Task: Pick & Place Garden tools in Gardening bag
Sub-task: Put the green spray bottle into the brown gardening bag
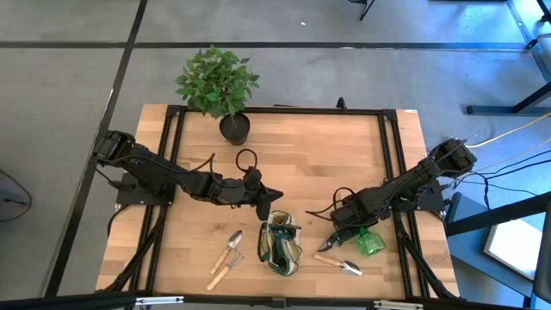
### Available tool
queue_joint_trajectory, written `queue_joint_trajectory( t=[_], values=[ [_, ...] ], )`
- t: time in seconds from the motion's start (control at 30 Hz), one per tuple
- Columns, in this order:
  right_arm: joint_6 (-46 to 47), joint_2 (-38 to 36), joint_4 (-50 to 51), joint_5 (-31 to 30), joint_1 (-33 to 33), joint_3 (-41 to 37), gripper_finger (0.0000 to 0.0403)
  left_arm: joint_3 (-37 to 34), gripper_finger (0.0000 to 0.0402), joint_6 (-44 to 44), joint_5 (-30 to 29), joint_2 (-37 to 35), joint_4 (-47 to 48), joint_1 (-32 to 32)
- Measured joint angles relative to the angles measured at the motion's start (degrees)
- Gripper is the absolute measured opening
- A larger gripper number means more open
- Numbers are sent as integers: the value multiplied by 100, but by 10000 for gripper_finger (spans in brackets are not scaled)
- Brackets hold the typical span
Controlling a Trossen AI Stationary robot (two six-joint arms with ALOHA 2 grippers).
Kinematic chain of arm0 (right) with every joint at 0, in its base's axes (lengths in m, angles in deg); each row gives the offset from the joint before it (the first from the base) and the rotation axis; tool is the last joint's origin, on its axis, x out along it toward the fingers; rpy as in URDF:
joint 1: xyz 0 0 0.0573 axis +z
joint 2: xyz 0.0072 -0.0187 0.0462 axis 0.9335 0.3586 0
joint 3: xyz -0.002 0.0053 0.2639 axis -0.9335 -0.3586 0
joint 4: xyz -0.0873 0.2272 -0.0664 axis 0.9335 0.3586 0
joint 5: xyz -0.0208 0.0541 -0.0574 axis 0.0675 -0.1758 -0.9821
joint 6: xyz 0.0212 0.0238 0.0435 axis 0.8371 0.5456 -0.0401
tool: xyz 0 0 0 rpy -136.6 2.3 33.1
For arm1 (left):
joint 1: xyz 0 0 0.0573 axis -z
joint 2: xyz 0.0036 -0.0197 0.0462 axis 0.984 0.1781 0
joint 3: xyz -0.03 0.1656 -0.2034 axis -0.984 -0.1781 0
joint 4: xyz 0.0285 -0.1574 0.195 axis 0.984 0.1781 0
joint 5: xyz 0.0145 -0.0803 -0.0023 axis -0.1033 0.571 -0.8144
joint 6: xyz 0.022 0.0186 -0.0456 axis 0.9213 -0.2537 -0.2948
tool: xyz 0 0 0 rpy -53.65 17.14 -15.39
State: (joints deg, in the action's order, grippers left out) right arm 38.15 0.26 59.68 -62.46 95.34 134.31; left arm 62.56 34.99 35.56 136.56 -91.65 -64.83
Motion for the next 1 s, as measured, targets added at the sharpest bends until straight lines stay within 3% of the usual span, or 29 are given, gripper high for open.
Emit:
queue_joint_trajectory(
  t=[0.3, 0.53, 0.77, 1.0],
  values=[
    [-2, 0, -43, -44, 0, 0, 137, -1, 3, 43, -9, 0, 8, 4],
    [-22, 0, -98, -37, -2, -4, 185, 1, 3, 43, -44, 0, 10, 4],
    [-68, 0, -118, 126, -1, -4, 137, 1, 3, 38, -45, 0, 10, 4],
    [-107, 0, -61, 260, 2, -4, 137, 0, 3, 34, -47, 0, 10, 4]
  ],
)
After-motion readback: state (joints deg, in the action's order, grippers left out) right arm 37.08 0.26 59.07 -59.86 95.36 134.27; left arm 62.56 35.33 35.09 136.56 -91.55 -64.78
